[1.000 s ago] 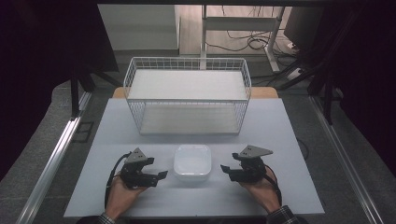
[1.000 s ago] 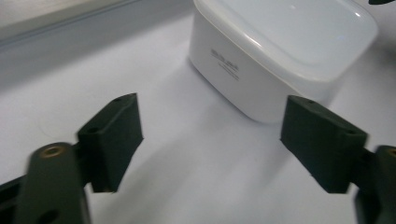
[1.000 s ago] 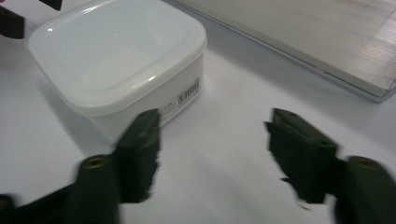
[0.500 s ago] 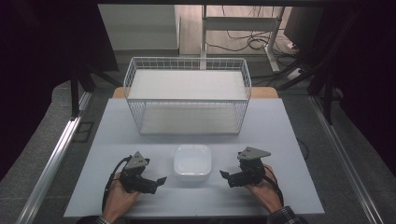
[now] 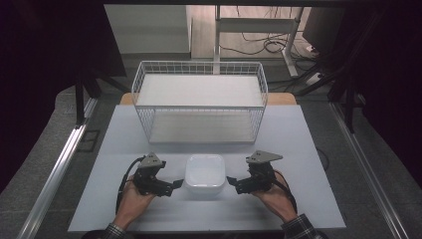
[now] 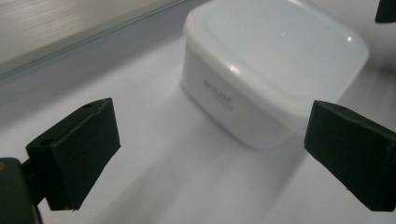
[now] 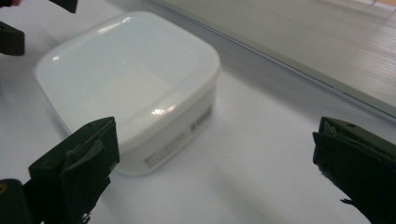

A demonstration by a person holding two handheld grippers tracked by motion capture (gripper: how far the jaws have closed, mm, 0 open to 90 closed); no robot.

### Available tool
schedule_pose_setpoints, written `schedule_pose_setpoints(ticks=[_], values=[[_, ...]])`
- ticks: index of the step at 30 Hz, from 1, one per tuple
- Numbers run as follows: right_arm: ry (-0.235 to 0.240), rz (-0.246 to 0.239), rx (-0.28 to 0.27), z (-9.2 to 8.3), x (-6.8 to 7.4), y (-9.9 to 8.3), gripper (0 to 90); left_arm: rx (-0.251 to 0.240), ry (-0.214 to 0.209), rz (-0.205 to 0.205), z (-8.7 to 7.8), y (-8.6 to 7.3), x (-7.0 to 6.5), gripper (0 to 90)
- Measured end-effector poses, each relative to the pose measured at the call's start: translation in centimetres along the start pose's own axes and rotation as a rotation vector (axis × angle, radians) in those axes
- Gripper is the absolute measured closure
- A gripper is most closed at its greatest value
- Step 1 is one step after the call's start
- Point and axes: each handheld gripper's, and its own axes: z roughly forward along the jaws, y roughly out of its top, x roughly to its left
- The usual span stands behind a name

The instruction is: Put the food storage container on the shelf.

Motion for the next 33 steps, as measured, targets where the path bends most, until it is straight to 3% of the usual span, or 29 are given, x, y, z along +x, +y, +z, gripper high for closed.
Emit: schedule_pose_setpoints(ticks=[7,12,16,18,19,20,21,22,23,25,27,30,31,33], values=[[0.034,0.008,0.034,1.1,0.4,1.4,0.4,0.011,-0.041,0.011,1.2,1.8,-0.3,3.8],[0.06,0.001,0.068,2.3,0.9,2.7,1.7,0.03,-0.039,0.053,2.5,3.5,-0.7,6.1],[0.073,0.008,0.081,3.1,1.1,3.2,2.7,0.049,-0.039,0.051,3.4,3.6,-0.6,7.3],[0.084,0.023,0.102,3.9,1.2,3.0,4.6,0.058,-0.078,0.003,4.0,2.8,0.0,7.6],[0.084,0.023,0.102,3.9,1.2,3.0,4.6,0.058,-0.078,0.003,4.0,2.8,0.0,7.8],[0.085,0.042,0.119,4.2,1.0,2.7,5.4,0.044,-0.132,-0.047,4.2,2.4,0.4,9.5],[0.085,0.042,0.119,4.2,1.0,2.7,5.4,0.044,-0.132,-0.047,4.2,2.4,0.4,10.3],[0.118,0.09,0.124,4.3,0.6,2.3,7.9,0.039,-0.18,-0.068,4.3,2.3,0.7,13.8],[0.134,0.109,0.124,4.4,0.5,2.2,9.6,0.037,-0.202,-0.08,4.3,2.2,0.6,17.3],[0.166,0.147,0.133,4.3,0.3,2.0,13.9,0.04,-0.203,-0.092,4.2,2.1,0.5,20.3],[0.226,0.184,0.149,4.1,0.3,1.8,18.5,0.045,-0.233,-0.118,3.8,1.8,0.4,28.6],[0.219,0.207,0.165,3.8,0.4,1.6,20.3,0.049,-0.233,-0.128,3.3,1.6,0.2,34.2],[0.209,0.227,0.17,3.2,0.5,1.6,28.9,0.047,-0.226,-0.131,3.0,1.5,0.0,42.8],[0.215,0.252,0.168,2.6,0.6,1.4,37.7,0.044,-0.212,-0.131,1.9,1.2,-0.3,49.6]])
